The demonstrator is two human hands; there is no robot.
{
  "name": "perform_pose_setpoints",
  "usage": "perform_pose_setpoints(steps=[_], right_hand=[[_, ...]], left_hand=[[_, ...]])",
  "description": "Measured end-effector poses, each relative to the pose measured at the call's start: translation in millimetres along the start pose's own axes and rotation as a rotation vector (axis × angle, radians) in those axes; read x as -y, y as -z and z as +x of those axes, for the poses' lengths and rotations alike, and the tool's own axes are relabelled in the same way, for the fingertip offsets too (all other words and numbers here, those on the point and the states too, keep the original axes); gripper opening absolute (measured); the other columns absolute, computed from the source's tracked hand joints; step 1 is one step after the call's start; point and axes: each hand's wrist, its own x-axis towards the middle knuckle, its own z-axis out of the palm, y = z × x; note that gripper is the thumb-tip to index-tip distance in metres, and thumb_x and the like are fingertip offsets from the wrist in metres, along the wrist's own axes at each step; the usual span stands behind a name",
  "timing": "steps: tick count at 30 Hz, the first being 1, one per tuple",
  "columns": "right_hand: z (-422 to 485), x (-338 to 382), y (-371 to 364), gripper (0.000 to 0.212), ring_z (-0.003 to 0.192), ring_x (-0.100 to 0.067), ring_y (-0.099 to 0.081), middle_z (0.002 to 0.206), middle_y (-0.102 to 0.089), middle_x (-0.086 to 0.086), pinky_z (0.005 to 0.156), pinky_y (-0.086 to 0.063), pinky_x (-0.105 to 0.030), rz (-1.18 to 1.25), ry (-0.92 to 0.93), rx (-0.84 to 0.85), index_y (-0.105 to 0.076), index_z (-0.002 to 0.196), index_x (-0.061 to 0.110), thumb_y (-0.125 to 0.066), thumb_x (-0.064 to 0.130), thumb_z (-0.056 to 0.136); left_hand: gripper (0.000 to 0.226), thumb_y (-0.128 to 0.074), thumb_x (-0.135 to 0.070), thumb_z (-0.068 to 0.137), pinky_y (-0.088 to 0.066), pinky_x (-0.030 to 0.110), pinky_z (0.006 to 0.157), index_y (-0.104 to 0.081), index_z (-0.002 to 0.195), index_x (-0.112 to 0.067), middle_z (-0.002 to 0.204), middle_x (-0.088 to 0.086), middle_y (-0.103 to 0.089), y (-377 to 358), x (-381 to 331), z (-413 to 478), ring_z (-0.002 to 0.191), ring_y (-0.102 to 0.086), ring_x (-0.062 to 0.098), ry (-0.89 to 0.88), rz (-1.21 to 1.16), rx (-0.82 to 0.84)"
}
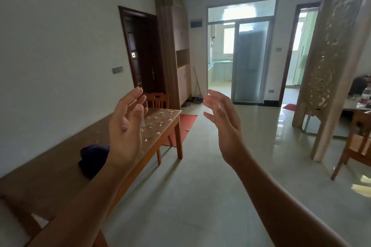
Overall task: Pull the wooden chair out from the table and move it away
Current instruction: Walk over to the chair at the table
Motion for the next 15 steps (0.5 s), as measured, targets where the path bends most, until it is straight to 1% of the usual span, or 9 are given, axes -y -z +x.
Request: perform_pose_setpoints(steps=[4, 6, 9, 12, 15], right_hand=[[46.0, -36.4, 7.8, 0.049, 0.129, -0.02, -0.056, 0.139, -0.058, -0.005, 0.109, -0.045, -0.056, -0.002, -0.02, -0.011, -0.054, 0.134, 0.018, -0.046, 0.043, 0.093], [77.3, -63.4, 18.0, 0.052, 0.128, -0.02, -0.056, 0.139, -0.059, -0.005, 0.108, -0.045, -0.056, 0.005, -0.025, -0.011, -0.054, 0.134, 0.017, -0.047, 0.046, 0.092], [129.2, -100.7, 36.6, 0.061, 0.128, -0.019, -0.057, 0.138, -0.059, -0.004, 0.108, -0.046, -0.056, 0.004, -0.008, 0.007, -0.055, 0.133, 0.019, -0.047, 0.056, 0.087], [185.4, -131.8, 51.1, 0.067, 0.127, -0.021, -0.057, 0.138, -0.059, -0.005, 0.108, -0.045, -0.057, 0.005, -0.008, 0.027, -0.055, 0.133, 0.017, -0.046, 0.061, 0.083], [243.8, -163.7, 61.0, 0.07, 0.128, -0.022, -0.056, 0.138, -0.059, -0.005, 0.108, -0.045, -0.057, -0.008, -0.01, 0.034, -0.056, 0.133, 0.018, -0.047, 0.063, 0.081]], left_hand=[[0.04, -0.048, -0.023, 0.102, -0.051, 0.037, 0.1, -0.052, 0.139, -0.006, 0.142, 0.01, -0.056, -37.2, 46.6, 27.4, 0.129, -0.058, 0.022, 0.046, -0.021, -0.011], [0.042, -0.049, -0.025, 0.102, -0.052, 0.037, 0.1, -0.052, 0.139, -0.006, 0.141, 0.01, -0.057, -62.3, 74.6, 46.0, 0.129, -0.058, 0.022, 0.046, -0.032, -0.019], [0.041, -0.05, -0.028, 0.104, -0.052, 0.036, 0.099, -0.053, 0.139, -0.009, 0.141, 0.009, -0.058, -97.8, 116.1, 76.1, 0.129, -0.058, 0.023, 0.014, -0.037, -0.039], [0.035, -0.052, -0.033, 0.104, -0.052, 0.034, 0.099, -0.056, 0.138, -0.024, 0.139, -0.001, -0.061, -133.6, 158.4, 108.0, 0.129, -0.058, 0.02, 0.015, -0.024, -0.054], [0.035, -0.054, -0.045, 0.102, -0.051, 0.031, 0.1, -0.057, 0.135, -0.037, 0.14, -0.007, -0.06, -166.8, 205.7, 143.9, 0.129, -0.058, 0.02, 0.009, 0.006, -0.058]])
